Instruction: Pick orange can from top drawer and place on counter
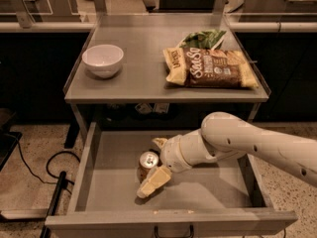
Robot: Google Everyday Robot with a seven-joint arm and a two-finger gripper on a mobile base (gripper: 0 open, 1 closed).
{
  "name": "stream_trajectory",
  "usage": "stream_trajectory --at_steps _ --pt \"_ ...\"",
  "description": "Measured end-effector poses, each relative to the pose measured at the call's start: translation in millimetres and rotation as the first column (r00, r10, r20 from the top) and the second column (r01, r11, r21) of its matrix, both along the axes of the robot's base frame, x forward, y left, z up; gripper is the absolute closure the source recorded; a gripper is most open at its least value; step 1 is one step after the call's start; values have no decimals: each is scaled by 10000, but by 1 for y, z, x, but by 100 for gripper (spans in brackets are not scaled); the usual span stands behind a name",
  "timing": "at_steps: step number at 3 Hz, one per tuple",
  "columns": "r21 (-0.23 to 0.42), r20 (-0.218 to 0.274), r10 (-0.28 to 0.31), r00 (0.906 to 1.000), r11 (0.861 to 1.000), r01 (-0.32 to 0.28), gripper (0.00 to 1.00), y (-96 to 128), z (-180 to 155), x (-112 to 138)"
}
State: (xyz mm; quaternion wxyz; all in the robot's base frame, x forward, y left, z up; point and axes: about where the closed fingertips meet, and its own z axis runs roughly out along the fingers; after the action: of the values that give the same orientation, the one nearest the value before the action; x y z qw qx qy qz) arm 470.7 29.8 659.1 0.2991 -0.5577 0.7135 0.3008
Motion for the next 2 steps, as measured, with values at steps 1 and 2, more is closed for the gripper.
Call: stream_trajectory --at_steps 1,2 --pt "58 -38 132 9999 9999 -132 0 3 -3 -2" --pt "58 -38 133 9999 9999 -132 6 3 -3 -2"
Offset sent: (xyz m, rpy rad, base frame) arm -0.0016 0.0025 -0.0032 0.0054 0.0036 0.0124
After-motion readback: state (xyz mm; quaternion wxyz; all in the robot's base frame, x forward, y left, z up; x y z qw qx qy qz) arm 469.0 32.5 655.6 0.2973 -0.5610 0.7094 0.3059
